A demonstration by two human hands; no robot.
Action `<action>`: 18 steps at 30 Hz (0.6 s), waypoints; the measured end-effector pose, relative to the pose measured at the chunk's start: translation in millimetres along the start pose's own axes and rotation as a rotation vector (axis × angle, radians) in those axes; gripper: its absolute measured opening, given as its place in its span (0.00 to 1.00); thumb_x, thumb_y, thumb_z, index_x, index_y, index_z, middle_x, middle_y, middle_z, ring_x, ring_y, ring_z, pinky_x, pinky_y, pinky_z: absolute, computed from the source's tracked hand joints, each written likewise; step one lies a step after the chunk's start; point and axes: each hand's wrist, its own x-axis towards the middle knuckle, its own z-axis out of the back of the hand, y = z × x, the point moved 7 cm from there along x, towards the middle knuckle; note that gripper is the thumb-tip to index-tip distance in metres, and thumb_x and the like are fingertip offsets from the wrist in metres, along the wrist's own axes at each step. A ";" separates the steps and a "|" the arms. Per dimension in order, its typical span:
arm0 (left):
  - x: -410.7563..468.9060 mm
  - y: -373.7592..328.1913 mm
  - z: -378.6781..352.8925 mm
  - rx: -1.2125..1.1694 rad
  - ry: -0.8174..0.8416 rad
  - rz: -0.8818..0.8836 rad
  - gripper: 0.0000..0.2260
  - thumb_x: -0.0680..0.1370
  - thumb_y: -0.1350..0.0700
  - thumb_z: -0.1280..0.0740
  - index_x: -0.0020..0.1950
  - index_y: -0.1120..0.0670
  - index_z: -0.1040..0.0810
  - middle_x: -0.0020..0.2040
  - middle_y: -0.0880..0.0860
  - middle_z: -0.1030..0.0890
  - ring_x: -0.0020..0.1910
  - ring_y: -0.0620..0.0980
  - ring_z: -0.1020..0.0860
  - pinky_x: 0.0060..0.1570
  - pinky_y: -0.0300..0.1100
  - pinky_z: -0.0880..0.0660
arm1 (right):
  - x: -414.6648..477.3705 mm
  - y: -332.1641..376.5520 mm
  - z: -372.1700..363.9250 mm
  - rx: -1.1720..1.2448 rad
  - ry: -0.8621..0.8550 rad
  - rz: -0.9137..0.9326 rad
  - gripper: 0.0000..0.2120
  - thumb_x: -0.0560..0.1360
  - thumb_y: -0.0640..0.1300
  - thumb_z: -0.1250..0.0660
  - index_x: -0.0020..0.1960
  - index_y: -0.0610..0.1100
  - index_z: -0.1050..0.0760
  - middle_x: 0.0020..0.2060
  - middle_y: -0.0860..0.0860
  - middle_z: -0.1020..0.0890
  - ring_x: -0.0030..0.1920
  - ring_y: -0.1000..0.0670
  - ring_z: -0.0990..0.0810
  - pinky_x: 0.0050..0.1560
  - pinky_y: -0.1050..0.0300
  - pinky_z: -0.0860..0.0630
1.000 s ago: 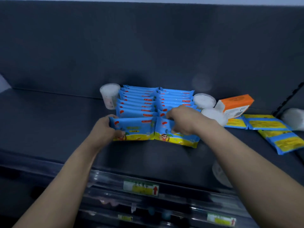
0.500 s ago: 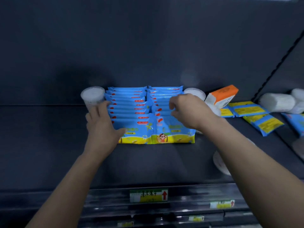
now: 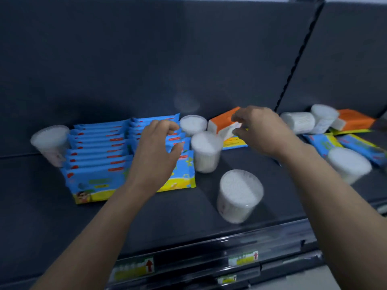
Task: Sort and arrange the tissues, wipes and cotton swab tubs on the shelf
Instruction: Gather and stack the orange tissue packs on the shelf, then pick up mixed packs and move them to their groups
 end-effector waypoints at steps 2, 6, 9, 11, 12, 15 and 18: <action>6.7 -15.2 -20.5 -0.008 0.034 -0.012 0.11 0.71 0.64 0.31 0.53 0.58 0.25 0.49 0.48 0.28 0.52 0.52 0.26 0.53 0.36 0.34 | -2.6 -25.2 1.1 -0.012 0.012 -0.016 0.14 0.74 0.43 0.35 0.59 0.44 0.24 0.54 0.43 0.21 0.55 0.40 0.23 0.54 0.48 0.26; 26.4 -46.2 -70.6 -0.014 0.098 0.020 0.12 0.72 0.63 0.31 0.53 0.56 0.25 0.50 0.47 0.27 0.52 0.48 0.27 0.54 0.35 0.34 | -1.6 -86.6 -0.4 -0.013 0.061 -0.046 0.14 0.74 0.44 0.35 0.60 0.45 0.25 0.56 0.43 0.22 0.57 0.40 0.24 0.54 0.49 0.27; 41.1 -57.3 -95.8 0.034 0.100 0.045 0.12 0.72 0.61 0.31 0.54 0.55 0.24 0.50 0.46 0.28 0.51 0.45 0.28 0.52 0.31 0.37 | 7.7 -119.8 -6.3 -0.008 0.095 -0.023 0.16 0.75 0.45 0.35 0.62 0.45 0.26 0.58 0.43 0.23 0.58 0.41 0.25 0.56 0.50 0.27; 46.7 -57.3 -103.9 0.071 0.088 0.090 0.12 0.72 0.61 0.31 0.55 0.55 0.25 0.50 0.46 0.28 0.52 0.45 0.29 0.52 0.32 0.37 | 16.3 -133.1 -13.4 -0.005 0.123 0.004 0.16 0.75 0.46 0.35 0.62 0.45 0.27 0.58 0.43 0.23 0.58 0.41 0.25 0.56 0.50 0.27; 47.8 -54.9 -105.9 0.088 0.078 0.116 0.13 0.72 0.61 0.31 0.56 0.55 0.25 0.50 0.46 0.28 0.52 0.44 0.29 0.52 0.32 0.37 | 20.5 -137.1 -17.6 -0.002 0.140 0.017 0.16 0.75 0.46 0.35 0.62 0.45 0.27 0.58 0.43 0.23 0.58 0.41 0.25 0.57 0.49 0.27; 46.5 -48.4 -104.8 0.142 0.056 0.162 0.13 0.72 0.62 0.31 0.55 0.56 0.24 0.51 0.47 0.29 0.51 0.45 0.29 0.50 0.29 0.38 | 32.3 -139.8 -31.7 0.044 0.186 0.051 0.18 0.75 0.46 0.34 0.64 0.45 0.28 0.60 0.44 0.24 0.59 0.41 0.25 0.58 0.48 0.27; 44.2 -40.2 -98.4 0.202 0.048 0.191 0.12 0.72 0.62 0.31 0.54 0.57 0.24 0.49 0.48 0.29 0.50 0.45 0.30 0.48 0.30 0.39 | 46.4 -125.1 -41.1 0.082 0.182 0.128 0.20 0.75 0.45 0.34 0.65 0.45 0.30 0.60 0.44 0.25 0.60 0.41 0.27 0.58 0.48 0.28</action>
